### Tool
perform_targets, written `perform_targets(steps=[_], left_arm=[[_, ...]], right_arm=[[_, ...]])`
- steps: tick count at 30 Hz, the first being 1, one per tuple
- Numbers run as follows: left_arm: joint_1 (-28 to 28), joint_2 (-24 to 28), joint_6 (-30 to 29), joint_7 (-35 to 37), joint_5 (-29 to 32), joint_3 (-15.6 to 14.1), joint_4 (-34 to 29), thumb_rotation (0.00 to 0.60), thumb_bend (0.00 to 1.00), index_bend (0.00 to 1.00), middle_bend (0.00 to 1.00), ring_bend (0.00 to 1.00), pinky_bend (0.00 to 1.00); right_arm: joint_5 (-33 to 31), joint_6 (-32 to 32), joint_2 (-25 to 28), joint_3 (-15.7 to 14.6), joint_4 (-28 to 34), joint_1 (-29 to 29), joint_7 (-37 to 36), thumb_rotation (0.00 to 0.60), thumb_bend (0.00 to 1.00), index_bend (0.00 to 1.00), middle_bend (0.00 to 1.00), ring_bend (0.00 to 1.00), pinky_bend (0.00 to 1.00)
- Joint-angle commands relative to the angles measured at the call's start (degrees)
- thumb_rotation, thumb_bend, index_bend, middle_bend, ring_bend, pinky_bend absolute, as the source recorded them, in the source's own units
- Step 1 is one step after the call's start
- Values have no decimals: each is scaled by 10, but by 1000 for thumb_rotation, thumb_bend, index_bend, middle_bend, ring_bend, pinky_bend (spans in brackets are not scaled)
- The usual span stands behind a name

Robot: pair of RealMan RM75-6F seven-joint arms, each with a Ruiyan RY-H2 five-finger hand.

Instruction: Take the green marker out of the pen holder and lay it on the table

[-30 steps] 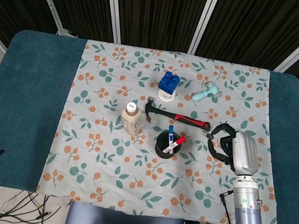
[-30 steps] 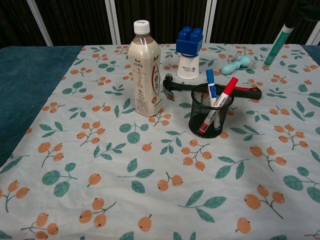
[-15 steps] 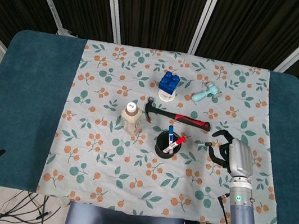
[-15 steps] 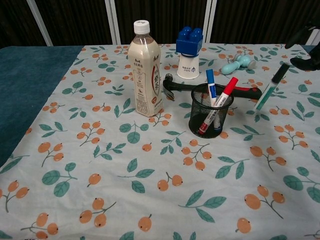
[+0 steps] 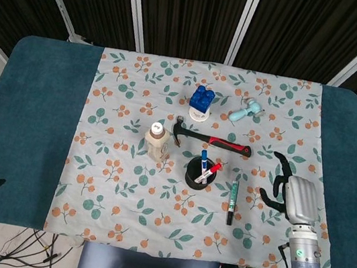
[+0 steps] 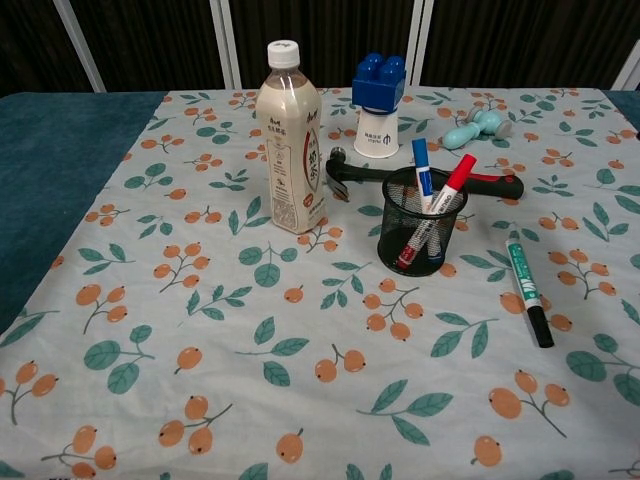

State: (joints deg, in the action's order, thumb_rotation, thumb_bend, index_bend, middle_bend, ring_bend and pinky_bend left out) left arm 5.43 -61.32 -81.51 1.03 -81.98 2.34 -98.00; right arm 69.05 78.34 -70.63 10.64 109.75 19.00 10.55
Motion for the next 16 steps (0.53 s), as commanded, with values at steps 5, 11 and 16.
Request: perform_targets(steps=[5,11,16], left_arm=[[0,0,-1,-3,-1,-1,2,600,0,0,0,0,0],[0,-1,-1,-7,-3,-1,0,600,0,0,0,0,0],[-1,0,-4,-7,-7,-3,0,600,0,0,0,0,0]], right_arm=[[140,59,86,-112,-46,-88,-20,600,226,0,12,5,233],[175,95,90,-129,-85,-122,-33,600,178,0,0,0,215],[189,104,81,-122,-94,-128,-49,600,175,0,0,0,215]])
